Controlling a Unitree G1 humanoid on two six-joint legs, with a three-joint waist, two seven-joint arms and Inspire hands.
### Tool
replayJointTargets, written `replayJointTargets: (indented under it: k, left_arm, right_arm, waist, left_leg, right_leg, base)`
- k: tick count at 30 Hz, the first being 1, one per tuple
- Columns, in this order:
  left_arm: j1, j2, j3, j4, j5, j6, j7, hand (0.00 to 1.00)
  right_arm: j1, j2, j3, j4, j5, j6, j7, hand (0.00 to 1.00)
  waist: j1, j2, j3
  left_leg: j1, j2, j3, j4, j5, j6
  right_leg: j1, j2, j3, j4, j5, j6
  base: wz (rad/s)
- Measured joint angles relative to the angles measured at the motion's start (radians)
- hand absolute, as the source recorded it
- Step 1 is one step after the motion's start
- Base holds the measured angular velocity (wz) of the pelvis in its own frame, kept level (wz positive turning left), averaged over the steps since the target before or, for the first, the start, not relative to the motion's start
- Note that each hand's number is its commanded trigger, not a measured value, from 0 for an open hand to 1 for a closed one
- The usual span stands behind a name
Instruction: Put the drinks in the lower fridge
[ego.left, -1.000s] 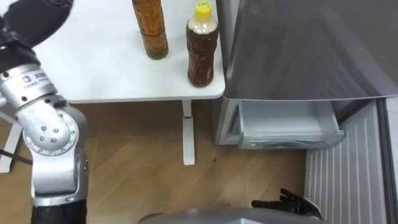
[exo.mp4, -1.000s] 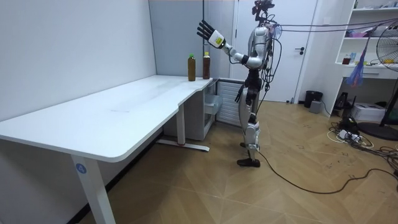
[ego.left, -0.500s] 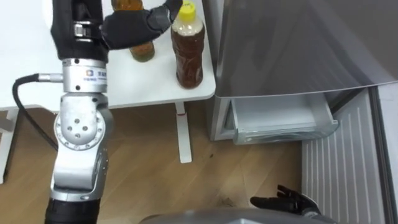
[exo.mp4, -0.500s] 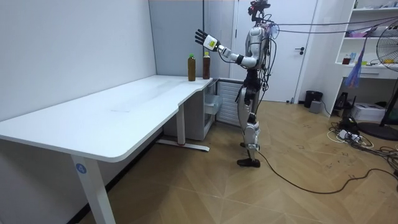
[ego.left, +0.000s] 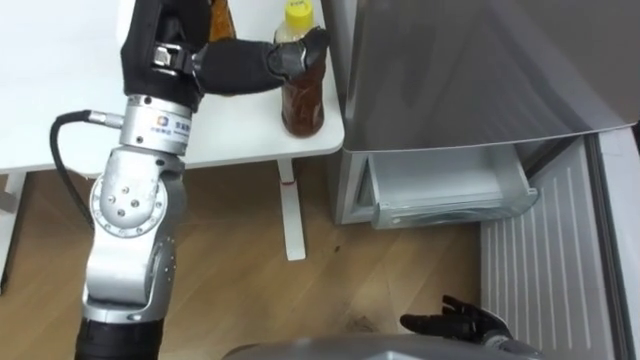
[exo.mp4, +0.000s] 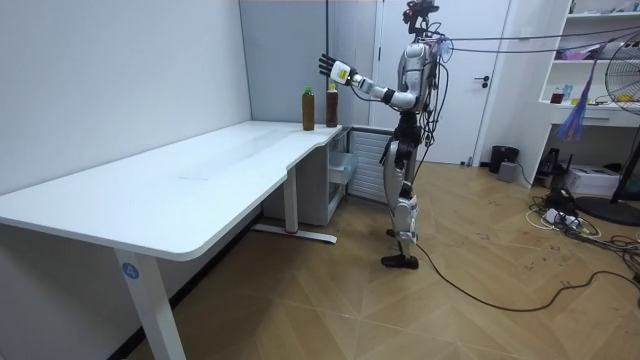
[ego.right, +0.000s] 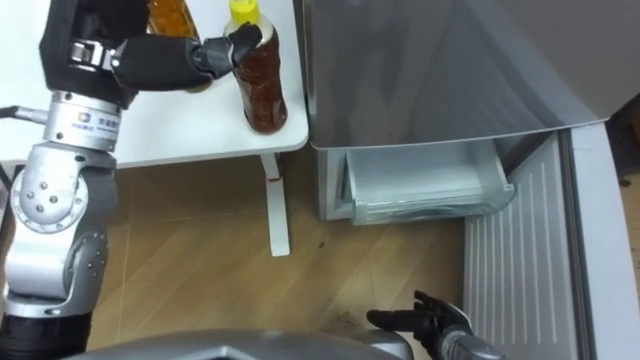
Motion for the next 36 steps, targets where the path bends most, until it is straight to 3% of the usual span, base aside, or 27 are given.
replayJointTargets:
  k: [8,14,18,28,36]
  left_arm:
    - [0.0,0.0,-0.002,0.012,-0.003,0.006,-0.017,0.0]
    - [0.003,0.0,-0.004,0.082,-0.003,0.008,-0.044,0.0]
    - [0.009,0.0,-0.006,0.135,-0.005,0.036,-0.057,0.0]
    - [0.01,0.0,-0.007,0.151,-0.004,0.049,-0.093,0.0]
    - [0.015,0.0,-0.016,0.183,-0.003,0.072,-0.109,0.0]
  right_arm:
    - [0.0,0.0,0.001,-0.002,-0.001,0.0,-0.009,0.0]
    - [0.0,0.0,0.003,-0.002,-0.006,0.001,-0.011,0.0]
    - [0.001,0.0,0.003,-0.007,-0.008,0.009,-0.021,0.0]
    - [0.006,-0.001,0.007,-0.036,-0.05,0.01,-0.025,0.0]
    - [0.004,-0.002,0.005,-0.045,-0.078,0.01,-0.029,0.0]
  waist:
    - [0.001,0.0,-0.0063]
    - [0.002,0.0,-0.0094]
    - [0.008,0.0,-0.0094]
    - [0.003,0.007,-0.0139]
    - [0.002,0.013,-0.01]
  left_leg:
    - [0.001,0.0,-0.002,0.001,0.0,0.0]
    - [0.002,0.0,-0.001,0.001,0.0,0.0]
    - [0.001,0.0,0.016,0.001,0.0,0.0]
    - [-0.001,0.0,0.019,0.001,0.0,0.0]
    - [0.0,0.0,0.02,0.001,0.0,0.0]
  right_leg:
    - [0.0,0.0,0.001,0.002,0.0,0.0]
    - [0.0,0.0,0.002,0.003,0.0,0.0]
    - [-0.008,0.0,0.014,0.006,0.0,0.0]
    - [-0.018,0.0,0.024,0.011,0.0,0.0]
    - [-0.018,0.0,0.025,0.011,0.0,0.0]
  base:
    - [0.0]
    - [0.0]
    - [-0.08]
    - [-0.02]
    - [0.0]
